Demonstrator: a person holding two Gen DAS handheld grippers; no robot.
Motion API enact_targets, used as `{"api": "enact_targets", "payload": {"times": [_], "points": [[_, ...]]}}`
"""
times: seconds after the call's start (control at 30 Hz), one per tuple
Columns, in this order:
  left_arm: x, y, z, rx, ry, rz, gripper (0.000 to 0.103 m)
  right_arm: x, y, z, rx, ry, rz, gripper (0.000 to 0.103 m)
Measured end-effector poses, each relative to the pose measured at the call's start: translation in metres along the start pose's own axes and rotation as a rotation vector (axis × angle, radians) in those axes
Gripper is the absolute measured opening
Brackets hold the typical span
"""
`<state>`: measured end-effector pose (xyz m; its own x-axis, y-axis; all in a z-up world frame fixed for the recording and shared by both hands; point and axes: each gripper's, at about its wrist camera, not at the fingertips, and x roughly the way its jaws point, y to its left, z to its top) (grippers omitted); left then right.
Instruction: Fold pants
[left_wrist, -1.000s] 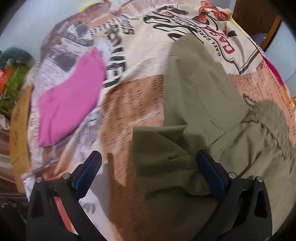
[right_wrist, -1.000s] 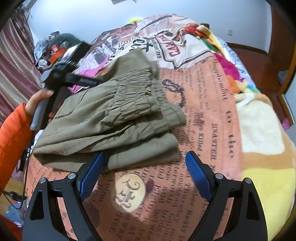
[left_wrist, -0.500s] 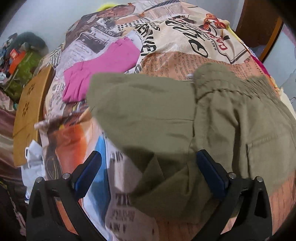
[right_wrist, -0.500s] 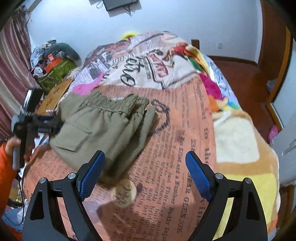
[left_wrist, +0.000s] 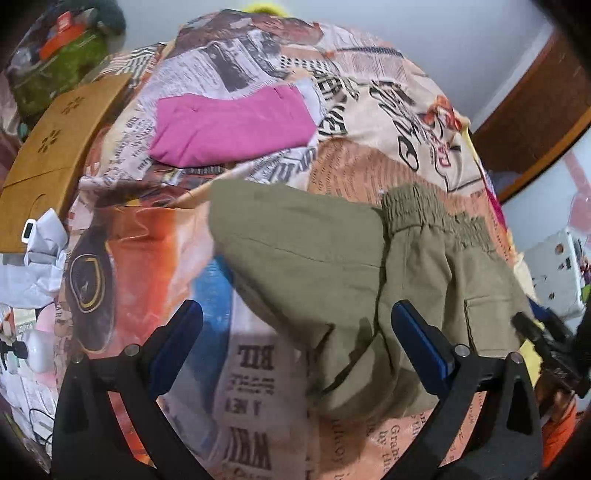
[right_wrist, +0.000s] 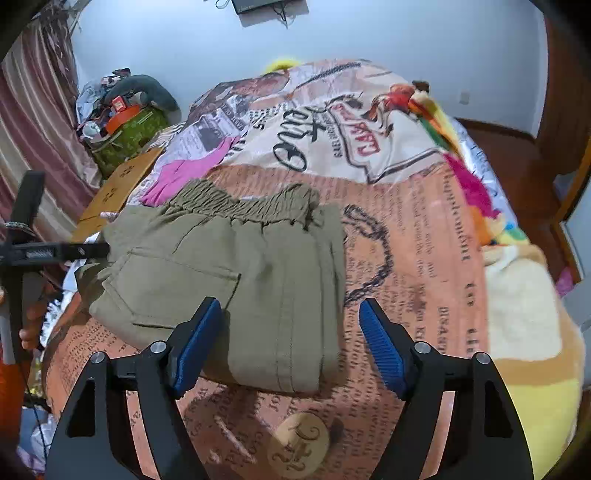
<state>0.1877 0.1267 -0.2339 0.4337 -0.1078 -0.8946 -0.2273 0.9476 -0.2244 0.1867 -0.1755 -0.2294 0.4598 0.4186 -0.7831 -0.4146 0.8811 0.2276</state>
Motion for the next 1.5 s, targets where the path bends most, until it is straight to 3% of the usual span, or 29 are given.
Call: {"api": "enact_targets", "payload": {"times": [0.13, 0.3, 0.47, 0.6, 0.73, 0.87, 1.07, 1.27, 1.4, 1.5], "points": [[0.006, 0.001, -0.013, 0.022, 0.042, -0.025, 0.103, 0.006, 0.0, -0.006, 0.017, 0.03, 0.017, 0.072], [0.015, -0.003, -0.038, 0.131, 0.024, 0.125, 0.103, 0.009, -0.001, -0.009, 0.032, 0.049, 0.032, 0.072], [0.006, 0.019, -0.049, 0.09, 0.013, 0.144, 0.103, 0.007, 0.0, -0.012, 0.029, 0.051, 0.029, 0.072], [0.003, 0.038, -0.059, 0.079, 0.018, 0.331, 0.103, 0.007, 0.002, -0.011, 0.016, 0.045, 0.014, 0.072], [-0.009, 0.062, -0.06, -0.013, 0.015, 0.282, 0.102, 0.007, 0.002, -0.011, 0.018, 0.044, 0.012, 0.072], [-0.032, 0.057, -0.047, -0.056, -0.06, 0.218, 0.102, 0.006, 0.002, -0.011, 0.023, 0.045, 0.014, 0.072], [-0.022, 0.021, -0.021, 0.019, -0.078, 0.134, 0.102, 0.006, 0.001, -0.011, 0.023, 0.044, 0.014, 0.072], [0.023, 0.017, -0.03, 0.09, -0.004, 0.265, 0.102, 0.006, 0.001, -0.011, 0.029, 0.046, 0.018, 0.072], [0.018, 0.037, -0.036, 0.051, -0.017, 0.262, 0.102, 0.006, 0.0, -0.011, 0.033, 0.047, 0.021, 0.072], [0.013, 0.049, -0.033, 0.046, -0.037, 0.395, 0.102, 0.006, 0.001, -0.011, 0.032, 0.046, 0.02, 0.072]]}}
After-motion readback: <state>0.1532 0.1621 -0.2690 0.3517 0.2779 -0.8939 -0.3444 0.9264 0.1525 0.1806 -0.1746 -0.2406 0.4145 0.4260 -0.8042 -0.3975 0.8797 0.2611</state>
